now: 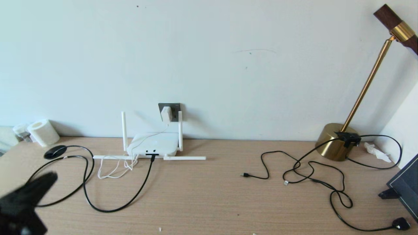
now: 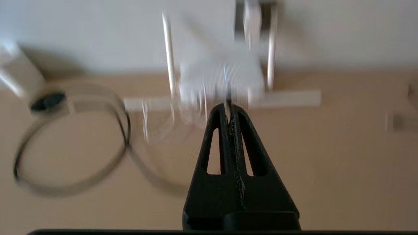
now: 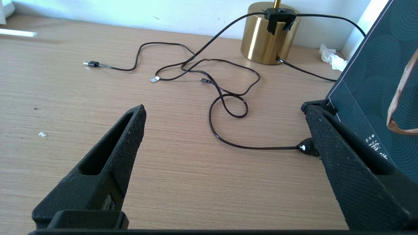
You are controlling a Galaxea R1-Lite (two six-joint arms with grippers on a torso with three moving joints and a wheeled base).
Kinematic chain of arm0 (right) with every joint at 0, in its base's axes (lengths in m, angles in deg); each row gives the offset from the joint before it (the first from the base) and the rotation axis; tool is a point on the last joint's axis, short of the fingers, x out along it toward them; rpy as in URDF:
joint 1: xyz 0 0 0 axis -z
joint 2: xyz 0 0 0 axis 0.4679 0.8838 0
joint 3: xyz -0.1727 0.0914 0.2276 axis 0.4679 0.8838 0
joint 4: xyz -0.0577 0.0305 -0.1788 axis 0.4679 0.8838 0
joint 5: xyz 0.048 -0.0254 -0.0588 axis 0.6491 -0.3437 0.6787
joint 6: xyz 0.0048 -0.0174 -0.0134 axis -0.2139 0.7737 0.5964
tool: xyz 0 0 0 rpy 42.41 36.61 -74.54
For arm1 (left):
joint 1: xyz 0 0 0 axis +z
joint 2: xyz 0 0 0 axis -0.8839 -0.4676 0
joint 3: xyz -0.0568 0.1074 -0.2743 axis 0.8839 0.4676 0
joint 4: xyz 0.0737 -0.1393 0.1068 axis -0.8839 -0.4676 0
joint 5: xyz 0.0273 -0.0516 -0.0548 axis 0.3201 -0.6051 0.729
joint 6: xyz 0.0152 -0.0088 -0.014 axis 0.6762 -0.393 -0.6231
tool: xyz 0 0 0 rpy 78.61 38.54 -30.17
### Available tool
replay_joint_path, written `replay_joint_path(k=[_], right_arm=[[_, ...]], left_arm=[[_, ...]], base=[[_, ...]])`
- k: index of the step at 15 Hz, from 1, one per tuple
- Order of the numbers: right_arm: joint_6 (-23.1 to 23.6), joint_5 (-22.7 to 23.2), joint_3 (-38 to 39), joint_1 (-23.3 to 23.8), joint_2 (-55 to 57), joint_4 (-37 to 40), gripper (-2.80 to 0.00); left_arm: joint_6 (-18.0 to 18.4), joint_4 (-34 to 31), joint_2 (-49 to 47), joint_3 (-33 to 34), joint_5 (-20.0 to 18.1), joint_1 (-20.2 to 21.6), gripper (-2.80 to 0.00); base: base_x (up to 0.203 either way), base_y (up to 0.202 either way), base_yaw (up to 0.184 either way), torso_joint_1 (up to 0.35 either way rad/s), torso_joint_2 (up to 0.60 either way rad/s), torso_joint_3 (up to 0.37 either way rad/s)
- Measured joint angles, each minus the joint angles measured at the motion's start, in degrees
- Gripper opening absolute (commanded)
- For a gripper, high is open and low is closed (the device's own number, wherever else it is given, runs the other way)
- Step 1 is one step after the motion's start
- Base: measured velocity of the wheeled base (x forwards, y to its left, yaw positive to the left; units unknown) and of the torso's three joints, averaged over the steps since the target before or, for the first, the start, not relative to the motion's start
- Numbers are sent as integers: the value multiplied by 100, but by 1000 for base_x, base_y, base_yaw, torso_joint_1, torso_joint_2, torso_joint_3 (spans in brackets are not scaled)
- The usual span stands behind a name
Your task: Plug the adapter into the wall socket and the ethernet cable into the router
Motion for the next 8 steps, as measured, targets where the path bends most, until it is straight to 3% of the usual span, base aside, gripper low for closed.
replay_joint_path(k=[2, 5, 7, 8], right_arm=[[0, 0, 2, 0, 0, -2, 0], [58, 16, 11, 0, 0, -8, 0], [-96, 4, 10, 0, 0, -7, 0], [-224, -9, 6, 0, 0, -8, 0]], left_arm=[[-102, -891, 952, 934, -478, 24, -280], [-122, -2867, 1985, 1018, -1467, 175, -280], [-66, -3915, 2423, 837, -1892, 893, -280], [-46, -4027, 2644, 811, -1949, 1261, -280]], base=[[0, 0, 0, 0, 0, 0], [0, 0, 0, 0, 0, 0], [0, 0, 0, 0, 0, 0], [0, 0, 0, 0, 0, 0]])
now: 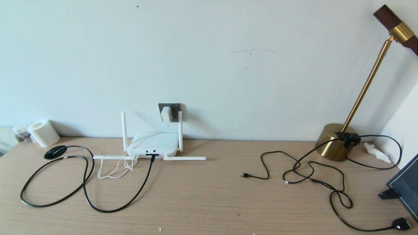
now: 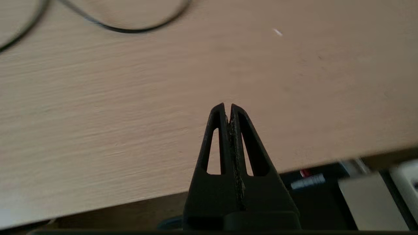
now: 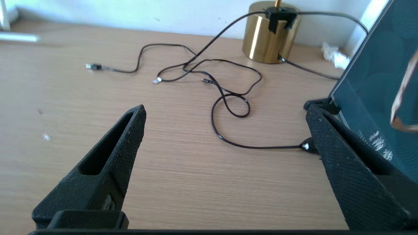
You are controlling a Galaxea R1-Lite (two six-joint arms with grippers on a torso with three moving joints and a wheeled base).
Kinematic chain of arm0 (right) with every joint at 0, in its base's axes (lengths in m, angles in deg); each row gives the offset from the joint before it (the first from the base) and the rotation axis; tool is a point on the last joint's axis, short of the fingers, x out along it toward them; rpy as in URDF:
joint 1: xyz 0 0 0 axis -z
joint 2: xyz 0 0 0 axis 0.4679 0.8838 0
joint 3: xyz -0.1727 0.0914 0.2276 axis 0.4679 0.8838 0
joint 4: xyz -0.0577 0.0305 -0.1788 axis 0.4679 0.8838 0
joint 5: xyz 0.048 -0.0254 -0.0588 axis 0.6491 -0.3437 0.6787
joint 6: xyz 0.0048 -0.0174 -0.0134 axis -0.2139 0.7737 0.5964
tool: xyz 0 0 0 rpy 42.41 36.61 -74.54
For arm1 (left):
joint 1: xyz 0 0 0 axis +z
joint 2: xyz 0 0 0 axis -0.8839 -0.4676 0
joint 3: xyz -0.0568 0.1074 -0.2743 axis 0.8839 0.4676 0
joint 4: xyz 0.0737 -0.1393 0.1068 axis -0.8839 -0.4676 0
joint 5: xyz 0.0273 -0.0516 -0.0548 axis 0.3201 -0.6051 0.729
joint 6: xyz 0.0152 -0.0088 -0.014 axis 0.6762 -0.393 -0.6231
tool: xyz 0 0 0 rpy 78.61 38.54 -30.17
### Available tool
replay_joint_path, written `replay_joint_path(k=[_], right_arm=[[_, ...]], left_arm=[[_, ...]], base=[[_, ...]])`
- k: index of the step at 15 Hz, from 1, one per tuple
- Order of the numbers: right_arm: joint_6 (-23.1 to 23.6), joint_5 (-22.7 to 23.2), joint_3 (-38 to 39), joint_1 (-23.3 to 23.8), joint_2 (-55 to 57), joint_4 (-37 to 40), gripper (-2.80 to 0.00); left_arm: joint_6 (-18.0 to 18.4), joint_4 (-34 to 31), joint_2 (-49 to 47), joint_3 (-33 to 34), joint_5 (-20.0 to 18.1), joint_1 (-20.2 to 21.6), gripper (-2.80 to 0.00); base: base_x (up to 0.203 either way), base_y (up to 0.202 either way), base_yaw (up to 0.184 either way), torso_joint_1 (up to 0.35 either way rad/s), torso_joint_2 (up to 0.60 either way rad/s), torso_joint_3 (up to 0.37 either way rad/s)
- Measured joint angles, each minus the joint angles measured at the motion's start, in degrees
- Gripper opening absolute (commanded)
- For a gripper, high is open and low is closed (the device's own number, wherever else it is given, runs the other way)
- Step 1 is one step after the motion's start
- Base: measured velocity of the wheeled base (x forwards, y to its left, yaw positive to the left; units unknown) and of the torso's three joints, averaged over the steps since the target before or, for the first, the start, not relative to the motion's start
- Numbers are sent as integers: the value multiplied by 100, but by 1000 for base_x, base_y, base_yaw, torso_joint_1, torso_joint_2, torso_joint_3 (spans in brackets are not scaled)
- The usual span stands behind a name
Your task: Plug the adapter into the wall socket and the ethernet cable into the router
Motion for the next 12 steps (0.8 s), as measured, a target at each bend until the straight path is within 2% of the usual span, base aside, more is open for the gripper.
replay_joint_path(k=[2, 5, 8, 12], right_arm=[[-38, -2, -8, 0, 0, 5, 0], [-174, -22, -13, 0, 0, 9, 0], [-214, -22, -13, 0, 0, 1, 0], [-166, -14, 9, 0, 0, -43, 0]], left_arm=[[121, -35, 671, -10, -84, 400, -280], [312, 336, 1471, 107, -237, 635, -280], [-212, 464, 1722, 158, -160, 683, -280], [-334, 655, 1801, 219, -87, 692, -280]], base=[[0, 0, 0, 0, 0, 0], [0, 0, 0, 0, 0, 0], [0, 0, 0, 0, 0, 0], [0, 0, 0, 0, 0, 0]])
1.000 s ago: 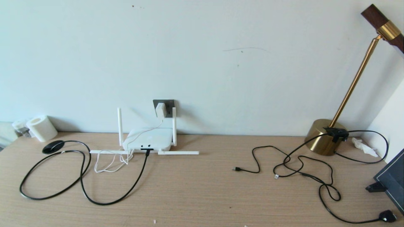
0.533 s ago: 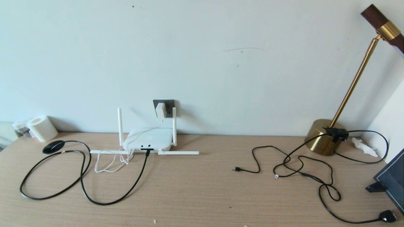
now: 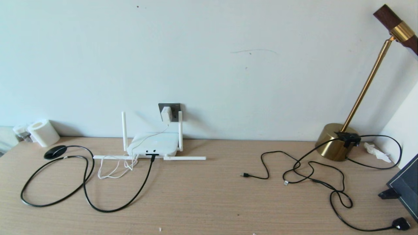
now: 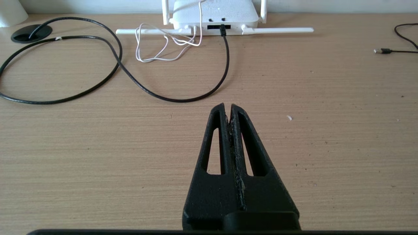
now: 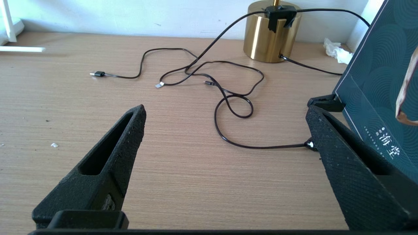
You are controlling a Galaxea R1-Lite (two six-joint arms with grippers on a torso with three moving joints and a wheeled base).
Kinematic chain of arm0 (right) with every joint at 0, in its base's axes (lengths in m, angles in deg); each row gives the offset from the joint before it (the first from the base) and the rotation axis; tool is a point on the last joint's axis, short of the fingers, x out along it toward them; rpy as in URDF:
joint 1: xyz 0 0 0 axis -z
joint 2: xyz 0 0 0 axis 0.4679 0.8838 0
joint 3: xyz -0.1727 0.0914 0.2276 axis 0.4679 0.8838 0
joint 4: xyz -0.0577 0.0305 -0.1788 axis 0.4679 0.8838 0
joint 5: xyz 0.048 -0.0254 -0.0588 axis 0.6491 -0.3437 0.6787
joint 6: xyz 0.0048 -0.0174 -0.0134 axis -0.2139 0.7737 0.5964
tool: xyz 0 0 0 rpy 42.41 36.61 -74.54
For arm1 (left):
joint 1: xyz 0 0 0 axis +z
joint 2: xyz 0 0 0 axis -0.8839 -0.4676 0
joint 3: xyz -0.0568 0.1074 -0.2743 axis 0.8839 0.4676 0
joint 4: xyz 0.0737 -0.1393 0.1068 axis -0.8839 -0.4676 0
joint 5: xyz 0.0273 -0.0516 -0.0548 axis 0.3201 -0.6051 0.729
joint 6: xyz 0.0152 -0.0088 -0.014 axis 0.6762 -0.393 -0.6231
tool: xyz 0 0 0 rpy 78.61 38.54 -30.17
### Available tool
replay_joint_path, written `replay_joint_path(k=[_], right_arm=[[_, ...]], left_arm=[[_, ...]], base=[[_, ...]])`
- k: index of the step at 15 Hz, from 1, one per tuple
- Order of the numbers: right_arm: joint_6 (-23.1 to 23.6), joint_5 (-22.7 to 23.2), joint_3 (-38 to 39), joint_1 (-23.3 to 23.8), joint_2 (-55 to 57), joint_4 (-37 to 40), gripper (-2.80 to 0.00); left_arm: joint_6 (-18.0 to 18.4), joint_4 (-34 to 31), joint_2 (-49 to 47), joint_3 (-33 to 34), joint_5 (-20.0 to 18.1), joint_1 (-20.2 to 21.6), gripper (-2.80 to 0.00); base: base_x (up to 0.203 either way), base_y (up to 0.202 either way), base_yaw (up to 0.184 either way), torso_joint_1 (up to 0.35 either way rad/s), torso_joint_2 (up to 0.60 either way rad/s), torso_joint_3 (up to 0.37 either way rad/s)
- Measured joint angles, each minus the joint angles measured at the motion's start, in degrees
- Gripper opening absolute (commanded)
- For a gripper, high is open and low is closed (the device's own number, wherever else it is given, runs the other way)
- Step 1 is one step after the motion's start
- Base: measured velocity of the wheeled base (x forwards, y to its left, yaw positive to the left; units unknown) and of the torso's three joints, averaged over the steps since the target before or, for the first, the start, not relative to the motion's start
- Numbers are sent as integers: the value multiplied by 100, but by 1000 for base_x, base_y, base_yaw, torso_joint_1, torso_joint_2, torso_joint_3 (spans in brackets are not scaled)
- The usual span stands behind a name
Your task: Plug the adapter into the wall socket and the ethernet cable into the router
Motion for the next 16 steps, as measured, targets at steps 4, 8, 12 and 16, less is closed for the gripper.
replay_joint_path(k=[4, 8, 12, 16], right_arm=[[615, 55, 5, 0, 0, 33, 0], [716, 78, 5, 0, 0, 30, 0], [653, 69, 5, 0, 0, 33, 0], [566, 37, 5, 0, 0, 43, 0]], left_arm=[[-106, 840, 8, 262, -11, 0, -280], [-122, 878, 10, 308, -11, 0, -280], [-122, 885, 10, 313, -11, 0, -280], [-124, 874, 10, 313, -11, 0, -280]], base=[[0, 0, 0, 0, 0, 0], [0, 0, 0, 0, 0, 0], [0, 0, 0, 0, 0, 0], [0, 0, 0, 0, 0, 0]])
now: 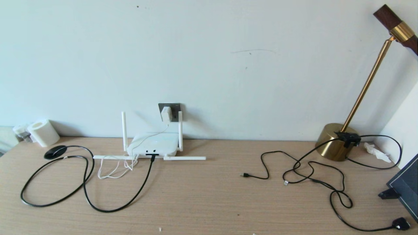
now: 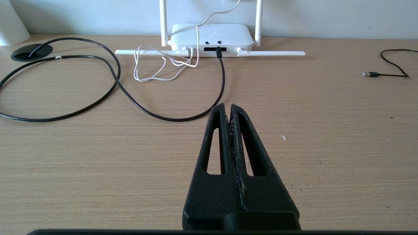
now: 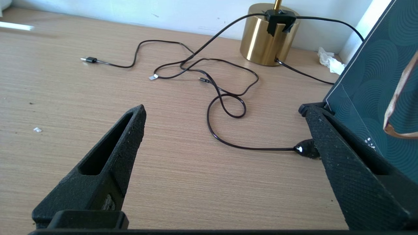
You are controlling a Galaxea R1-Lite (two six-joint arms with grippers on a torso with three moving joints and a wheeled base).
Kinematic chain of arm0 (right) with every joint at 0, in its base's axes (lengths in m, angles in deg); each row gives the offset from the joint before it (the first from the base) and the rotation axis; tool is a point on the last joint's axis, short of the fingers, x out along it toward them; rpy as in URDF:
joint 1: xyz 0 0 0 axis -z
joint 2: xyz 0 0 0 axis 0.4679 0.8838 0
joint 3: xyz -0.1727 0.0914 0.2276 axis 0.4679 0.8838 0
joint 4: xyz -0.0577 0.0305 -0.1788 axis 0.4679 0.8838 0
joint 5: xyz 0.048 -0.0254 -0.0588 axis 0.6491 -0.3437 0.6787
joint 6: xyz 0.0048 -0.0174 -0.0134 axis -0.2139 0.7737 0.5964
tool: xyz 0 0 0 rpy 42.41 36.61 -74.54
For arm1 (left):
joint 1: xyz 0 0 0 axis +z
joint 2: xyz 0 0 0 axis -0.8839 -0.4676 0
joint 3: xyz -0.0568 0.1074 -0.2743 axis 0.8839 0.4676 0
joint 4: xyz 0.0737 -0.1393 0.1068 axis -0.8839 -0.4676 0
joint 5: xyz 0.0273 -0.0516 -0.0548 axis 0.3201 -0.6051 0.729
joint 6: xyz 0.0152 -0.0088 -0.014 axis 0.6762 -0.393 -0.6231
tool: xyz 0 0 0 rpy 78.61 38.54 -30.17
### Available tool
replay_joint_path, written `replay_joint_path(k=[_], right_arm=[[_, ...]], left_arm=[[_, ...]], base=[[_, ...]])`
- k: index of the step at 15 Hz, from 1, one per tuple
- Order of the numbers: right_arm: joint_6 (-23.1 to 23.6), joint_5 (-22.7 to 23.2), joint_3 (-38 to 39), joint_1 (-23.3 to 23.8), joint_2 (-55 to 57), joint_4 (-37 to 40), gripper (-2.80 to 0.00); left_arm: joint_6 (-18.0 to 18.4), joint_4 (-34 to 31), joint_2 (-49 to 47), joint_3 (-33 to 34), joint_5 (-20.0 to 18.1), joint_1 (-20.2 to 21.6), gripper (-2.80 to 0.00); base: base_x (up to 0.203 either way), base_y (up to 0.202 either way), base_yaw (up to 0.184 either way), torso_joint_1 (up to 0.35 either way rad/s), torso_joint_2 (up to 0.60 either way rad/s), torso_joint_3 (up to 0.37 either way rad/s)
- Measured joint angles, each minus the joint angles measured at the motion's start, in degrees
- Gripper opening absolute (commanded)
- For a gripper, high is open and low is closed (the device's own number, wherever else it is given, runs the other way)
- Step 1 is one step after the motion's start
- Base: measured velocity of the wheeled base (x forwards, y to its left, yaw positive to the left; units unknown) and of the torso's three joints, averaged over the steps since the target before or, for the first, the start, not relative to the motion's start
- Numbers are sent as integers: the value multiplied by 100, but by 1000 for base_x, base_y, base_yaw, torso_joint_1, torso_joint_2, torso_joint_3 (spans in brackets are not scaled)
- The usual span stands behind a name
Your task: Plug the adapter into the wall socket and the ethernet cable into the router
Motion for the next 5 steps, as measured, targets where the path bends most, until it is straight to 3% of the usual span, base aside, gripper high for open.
replay_joint_path(k=[5], right_arm=[[-16, -5, 0, 0, 0, -5, 0]], left_arm=[[0, 1, -1, 0, 0, 0, -280]], base=[[0, 0, 0, 0, 0, 0]])
